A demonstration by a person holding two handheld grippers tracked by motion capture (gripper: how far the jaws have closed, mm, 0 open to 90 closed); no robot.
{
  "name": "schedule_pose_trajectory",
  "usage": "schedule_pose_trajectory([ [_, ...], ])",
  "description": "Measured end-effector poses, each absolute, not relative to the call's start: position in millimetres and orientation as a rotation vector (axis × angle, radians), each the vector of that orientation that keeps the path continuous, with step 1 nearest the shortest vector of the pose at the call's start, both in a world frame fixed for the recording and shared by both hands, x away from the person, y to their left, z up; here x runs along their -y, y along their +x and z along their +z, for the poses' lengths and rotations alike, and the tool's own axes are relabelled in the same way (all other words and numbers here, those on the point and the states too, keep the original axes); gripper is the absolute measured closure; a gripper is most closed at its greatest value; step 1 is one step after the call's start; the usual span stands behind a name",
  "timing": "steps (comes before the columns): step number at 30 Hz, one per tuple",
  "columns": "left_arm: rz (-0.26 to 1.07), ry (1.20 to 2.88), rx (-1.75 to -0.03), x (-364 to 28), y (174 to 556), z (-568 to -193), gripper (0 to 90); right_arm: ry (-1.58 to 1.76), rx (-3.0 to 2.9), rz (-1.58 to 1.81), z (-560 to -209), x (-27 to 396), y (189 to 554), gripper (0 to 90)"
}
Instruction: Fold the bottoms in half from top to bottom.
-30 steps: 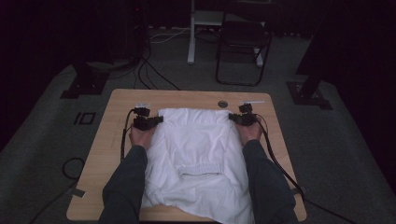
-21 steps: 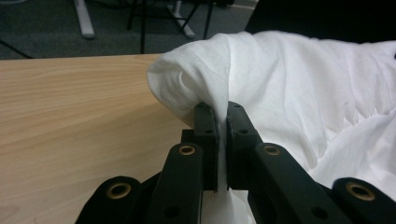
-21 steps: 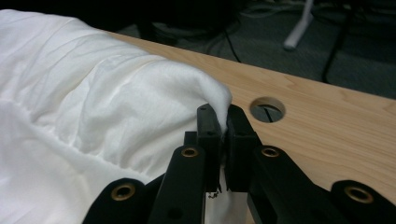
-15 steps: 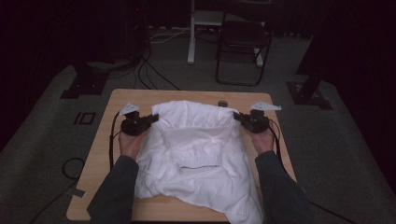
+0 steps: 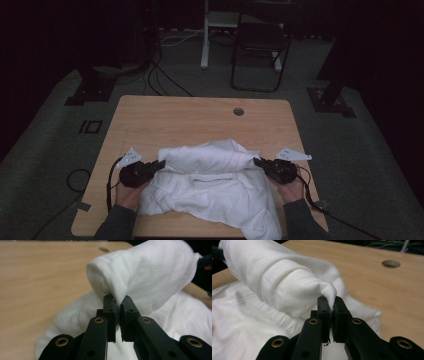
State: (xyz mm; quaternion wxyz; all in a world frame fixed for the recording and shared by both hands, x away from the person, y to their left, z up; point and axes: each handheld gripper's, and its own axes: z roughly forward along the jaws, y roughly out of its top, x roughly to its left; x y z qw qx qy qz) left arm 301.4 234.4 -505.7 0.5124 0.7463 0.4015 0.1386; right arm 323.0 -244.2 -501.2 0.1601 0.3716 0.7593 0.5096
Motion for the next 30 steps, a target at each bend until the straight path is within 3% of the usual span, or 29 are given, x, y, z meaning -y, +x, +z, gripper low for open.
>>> schedule_pose_trajectory([
  [4, 0.298, 1.825, -0.991, -239.0, 289.4, -518.6, 82.9, 1.051, -2.220, 1.448, -511.8, 244.6, 308.5, 86.4],
  [7, 0.287, 1.824, -1.019, -244.4, 286.0, -522.1, 76.1, 1.008, -2.276, 1.423, -515.7, 241.6, 301.4, 84.8],
  [8, 0.292, 1.802, -1.031, -247.7, 285.8, -519.8, 70.8, 0.990, -2.296, 1.433, -515.2, 241.2, 300.5, 81.5],
  [9, 0.297, 1.782, -1.036, -249.2, 286.0, -517.4, 66.2, 0.963, -2.301, 1.443, -512.5, 241.4, 299.4, 71.7],
  [11, 0.328, 1.749, -1.036, -251.8, 287.6, -506.8, 63.2, 0.943, -2.277, 1.490, -506.0, 243.6, 299.7, 61.4],
  [13, 0.347, 1.730, -1.024, -250.5, 292.8, -492.8, 61.6, 0.942, -2.236, 1.547, -495.7, 246.3, 304.2, 57.1],
  [20, 0.439, 1.756, -0.940, -218.8, 322.1, -453.2, 60.3, 0.997, -2.142, 1.598, -468.7, 231.9, 337.8, 56.6],
  [30, 0.415, 1.883, -1.002, -171.2, 366.1, -453.9, 60.6, 1.212, -2.196, 1.391, -490.1, 192.9, 385.0, 57.0],
])
